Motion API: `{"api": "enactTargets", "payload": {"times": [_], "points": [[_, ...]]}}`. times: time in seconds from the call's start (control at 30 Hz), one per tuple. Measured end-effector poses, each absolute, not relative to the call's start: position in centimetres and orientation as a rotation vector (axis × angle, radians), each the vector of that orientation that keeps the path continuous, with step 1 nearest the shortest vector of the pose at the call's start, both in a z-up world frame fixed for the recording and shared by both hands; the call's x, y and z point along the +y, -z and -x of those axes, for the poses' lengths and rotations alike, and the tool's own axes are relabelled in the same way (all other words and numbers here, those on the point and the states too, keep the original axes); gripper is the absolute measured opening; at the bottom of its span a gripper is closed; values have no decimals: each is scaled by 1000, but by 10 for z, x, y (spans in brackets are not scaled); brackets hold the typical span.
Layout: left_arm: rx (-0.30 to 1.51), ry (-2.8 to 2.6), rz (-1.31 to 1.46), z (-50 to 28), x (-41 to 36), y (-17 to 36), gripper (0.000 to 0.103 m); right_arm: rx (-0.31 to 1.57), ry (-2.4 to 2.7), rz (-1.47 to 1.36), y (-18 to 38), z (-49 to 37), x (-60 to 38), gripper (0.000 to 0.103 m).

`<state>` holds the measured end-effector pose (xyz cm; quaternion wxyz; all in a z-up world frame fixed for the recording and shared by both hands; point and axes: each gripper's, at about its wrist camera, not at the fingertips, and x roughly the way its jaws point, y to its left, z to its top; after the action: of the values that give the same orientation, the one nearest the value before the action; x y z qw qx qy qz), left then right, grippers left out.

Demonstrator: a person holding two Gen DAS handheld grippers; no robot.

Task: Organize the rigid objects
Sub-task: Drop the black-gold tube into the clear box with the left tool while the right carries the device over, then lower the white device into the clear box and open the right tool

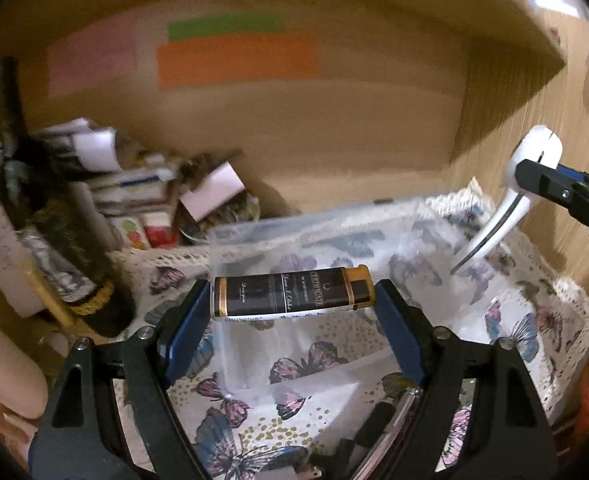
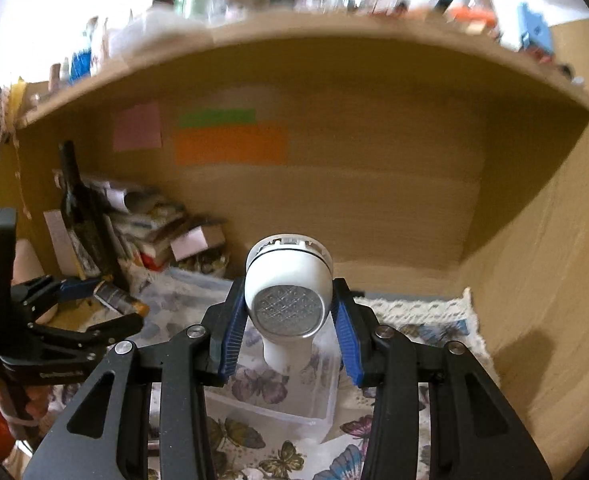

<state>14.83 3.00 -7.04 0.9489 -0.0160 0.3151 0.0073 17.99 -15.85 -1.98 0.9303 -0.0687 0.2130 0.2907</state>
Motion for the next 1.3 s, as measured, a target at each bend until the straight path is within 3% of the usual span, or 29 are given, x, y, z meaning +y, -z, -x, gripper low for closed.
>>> {"api": "enactTargets", "payload": {"times": [0.23, 0.7, 1.3], "points": [[726, 15, -17, -175, 13, 99, 81, 571, -609, 185, 55, -207, -144, 38], [780, 38, -14, -197, 8, 115, 82, 660, -617, 176, 83, -221, -139, 30], [687, -4, 7, -165, 16, 76, 98, 791, -654, 296, 103, -240, -94, 31]]}}
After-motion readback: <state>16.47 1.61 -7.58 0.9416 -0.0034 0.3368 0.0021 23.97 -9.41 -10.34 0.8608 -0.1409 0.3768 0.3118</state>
